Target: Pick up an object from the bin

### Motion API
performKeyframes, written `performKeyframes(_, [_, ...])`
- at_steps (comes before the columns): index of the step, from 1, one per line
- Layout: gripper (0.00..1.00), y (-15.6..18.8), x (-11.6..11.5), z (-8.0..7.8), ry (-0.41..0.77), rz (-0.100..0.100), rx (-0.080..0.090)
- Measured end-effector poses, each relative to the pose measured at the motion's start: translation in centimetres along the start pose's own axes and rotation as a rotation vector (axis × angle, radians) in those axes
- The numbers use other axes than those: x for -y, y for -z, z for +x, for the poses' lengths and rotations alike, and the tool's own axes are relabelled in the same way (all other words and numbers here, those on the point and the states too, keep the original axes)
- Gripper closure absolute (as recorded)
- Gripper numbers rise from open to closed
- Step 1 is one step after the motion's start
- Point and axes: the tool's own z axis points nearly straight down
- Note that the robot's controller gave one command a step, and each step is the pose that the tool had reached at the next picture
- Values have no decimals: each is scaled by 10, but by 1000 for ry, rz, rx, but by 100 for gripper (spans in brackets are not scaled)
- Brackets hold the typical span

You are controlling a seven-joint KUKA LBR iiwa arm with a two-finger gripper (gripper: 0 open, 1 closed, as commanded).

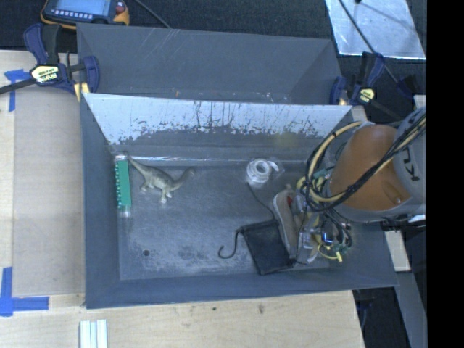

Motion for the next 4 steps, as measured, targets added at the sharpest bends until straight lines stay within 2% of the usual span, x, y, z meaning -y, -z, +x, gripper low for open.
performKeyframes(1, [0,-1,-19,0,-175,3,-6])
performKeyframes(2, [100,2,-46,11,-65,-4,-4])
performKeyframes(3, [100,2,-46,11,-65,-4,-4])
performKeyframes(4, [100,33,-49,-31,-81,-1,-15])
